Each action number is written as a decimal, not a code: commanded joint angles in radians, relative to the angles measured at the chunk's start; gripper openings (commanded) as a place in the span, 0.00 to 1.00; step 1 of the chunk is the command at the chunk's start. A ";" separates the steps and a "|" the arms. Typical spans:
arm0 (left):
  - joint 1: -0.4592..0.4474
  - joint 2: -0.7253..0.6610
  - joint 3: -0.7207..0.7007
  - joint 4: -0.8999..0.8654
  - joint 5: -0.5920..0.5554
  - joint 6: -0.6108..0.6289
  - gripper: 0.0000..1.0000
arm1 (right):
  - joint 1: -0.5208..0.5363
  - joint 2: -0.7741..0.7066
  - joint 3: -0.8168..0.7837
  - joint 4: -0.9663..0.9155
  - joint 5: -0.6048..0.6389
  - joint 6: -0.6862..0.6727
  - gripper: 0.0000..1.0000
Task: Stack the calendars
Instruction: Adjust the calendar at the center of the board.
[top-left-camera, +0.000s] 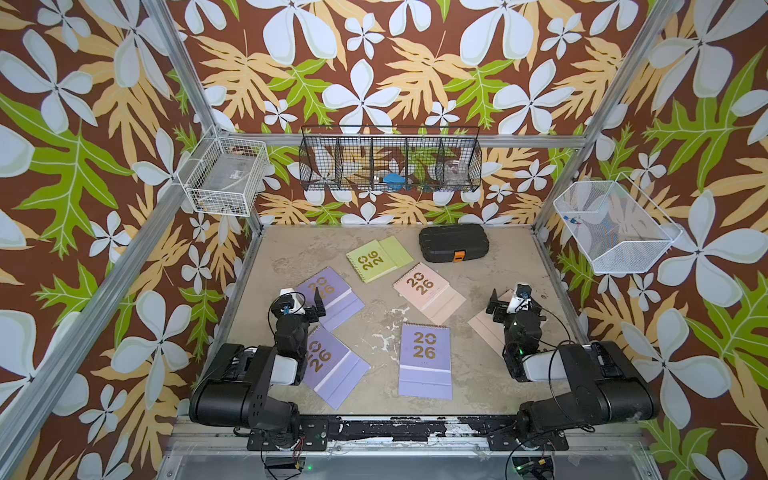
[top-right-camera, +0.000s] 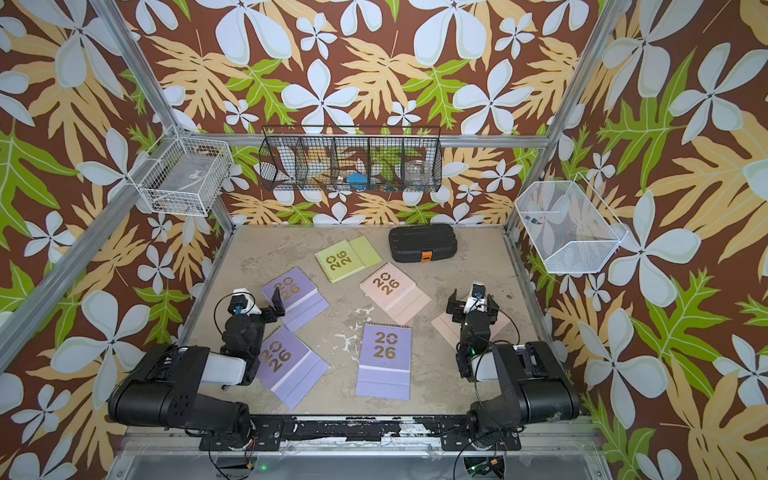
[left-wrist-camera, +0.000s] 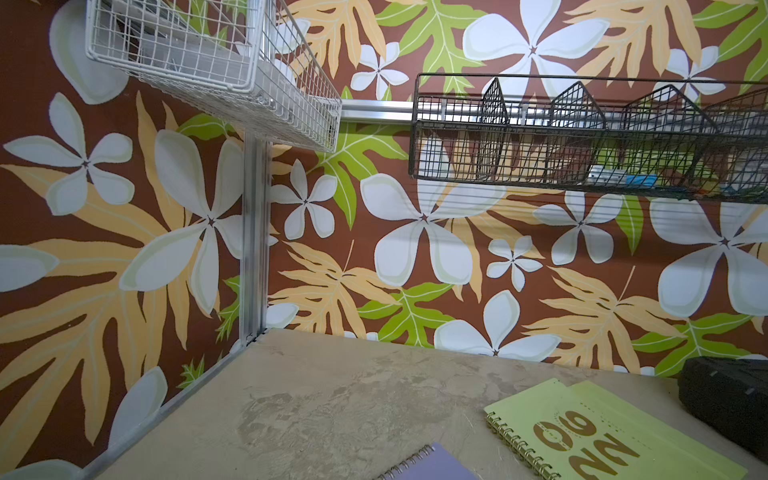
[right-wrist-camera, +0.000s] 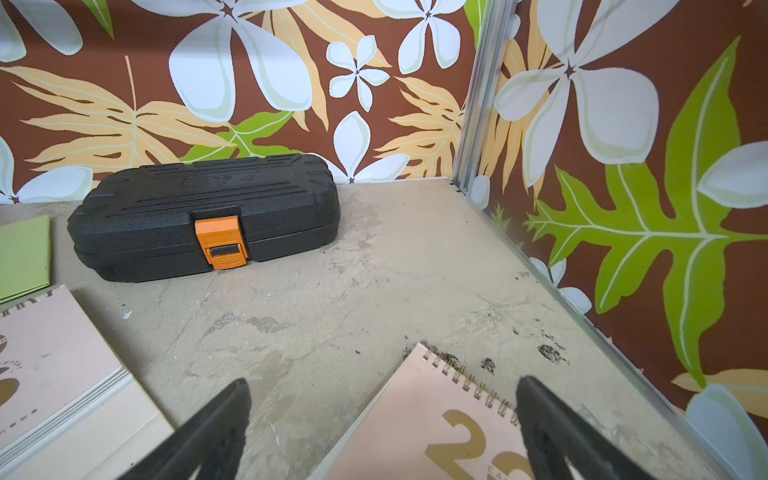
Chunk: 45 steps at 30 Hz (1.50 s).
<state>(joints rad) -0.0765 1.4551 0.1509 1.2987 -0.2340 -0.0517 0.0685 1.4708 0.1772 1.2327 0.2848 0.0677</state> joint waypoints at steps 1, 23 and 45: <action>0.001 0.001 0.005 0.000 0.028 0.009 1.00 | 0.001 -0.001 0.004 0.004 0.000 0.000 1.00; -0.024 -0.139 0.074 -0.220 -0.077 -0.007 1.00 | 0.008 -0.090 0.091 -0.216 0.067 0.008 1.00; -0.266 -0.402 0.330 -1.185 0.232 -0.579 0.81 | 0.180 -0.535 0.361 -1.478 -0.302 0.569 1.00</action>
<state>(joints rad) -0.3000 1.0431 0.4938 0.1509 -0.0654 -0.5331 0.2352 0.9367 0.5655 -0.1661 0.1867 0.5430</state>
